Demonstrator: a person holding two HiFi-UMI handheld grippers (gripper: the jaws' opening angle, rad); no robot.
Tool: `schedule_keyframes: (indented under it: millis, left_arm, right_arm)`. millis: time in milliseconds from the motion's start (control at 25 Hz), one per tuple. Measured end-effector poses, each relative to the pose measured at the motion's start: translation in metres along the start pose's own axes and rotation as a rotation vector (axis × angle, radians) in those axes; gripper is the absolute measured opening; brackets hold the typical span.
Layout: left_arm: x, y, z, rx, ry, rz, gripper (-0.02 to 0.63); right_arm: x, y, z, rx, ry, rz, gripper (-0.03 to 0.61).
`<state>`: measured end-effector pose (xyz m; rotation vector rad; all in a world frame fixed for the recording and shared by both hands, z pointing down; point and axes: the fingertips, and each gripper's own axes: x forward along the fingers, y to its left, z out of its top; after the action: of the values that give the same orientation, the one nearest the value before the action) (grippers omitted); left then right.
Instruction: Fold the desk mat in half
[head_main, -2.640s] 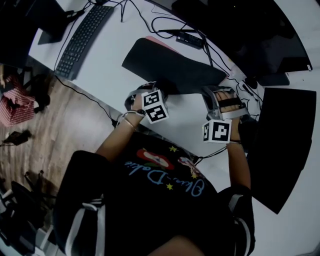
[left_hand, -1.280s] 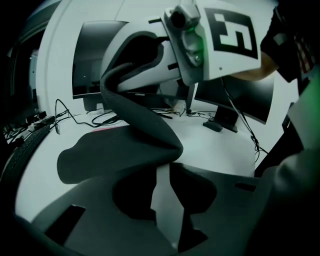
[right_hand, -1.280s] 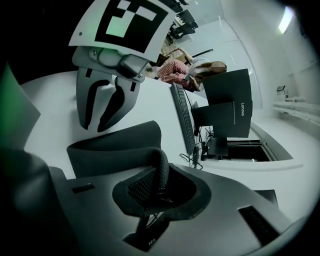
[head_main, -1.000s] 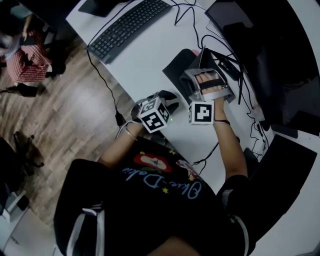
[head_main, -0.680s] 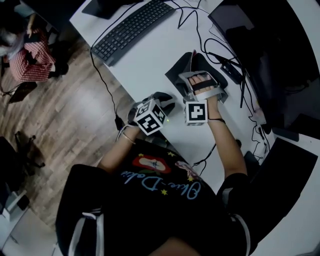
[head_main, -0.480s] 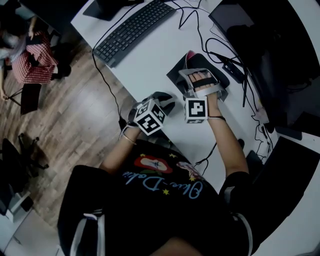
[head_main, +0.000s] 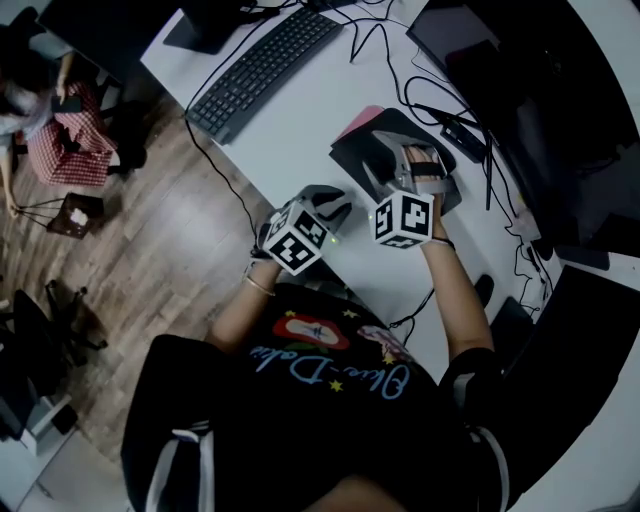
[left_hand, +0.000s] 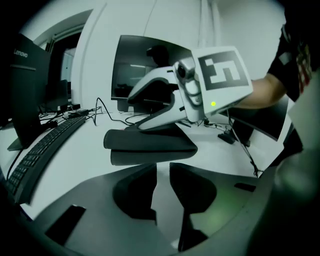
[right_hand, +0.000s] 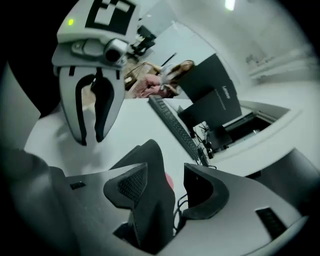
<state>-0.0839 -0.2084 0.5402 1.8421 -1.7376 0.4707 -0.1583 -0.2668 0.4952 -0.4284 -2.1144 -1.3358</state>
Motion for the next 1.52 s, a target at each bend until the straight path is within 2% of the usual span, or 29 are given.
schedule_keyframes:
  millis: [160, 240, 400, 680, 800, 960, 1520]
  left_arm:
    - [-0.015, 0.003, 0.029, -0.062, -0.115, -0.006, 0.06]
    - [-0.02, 0.001, 0.042, -0.077, -0.152, -0.014, 0.038]
    - [-0.029, -0.008, 0.069, -0.085, -0.226, -0.033, 0.02]
    - [-0.043, -0.032, 0.103, -0.037, -0.305, -0.061, 0.017]
    - [-0.048, -0.041, 0.113, -0.009, -0.318, -0.06, 0.017]
    - [-0.05, -0.047, 0.124, 0.021, -0.34, -0.061, 0.017]
    - [-0.046, -0.065, 0.137, 0.061, -0.347, -0.063, 0.017]
  right_arm:
    - [-0.036, -0.022, -0.001, 0.514, -0.136, -0.101, 0.193]
    - [-0.053, -0.024, -0.006, 0.709, -0.185, -0.131, 0.181]
    - [-0.089, -0.026, -0.012, 0.881, -0.243, -0.229, 0.035]
    - [-0.143, -0.022, -0.027, 1.178, -0.36, -0.31, 0.0]
    - [-0.167, -0.018, -0.036, 1.256, -0.384, -0.351, 0.0]
    - [-0.188, -0.013, -0.045, 1.31, -0.386, -0.392, 0.0]
    - [-0.217, -0.005, -0.066, 1.349, -0.387, -0.446, 0.0]
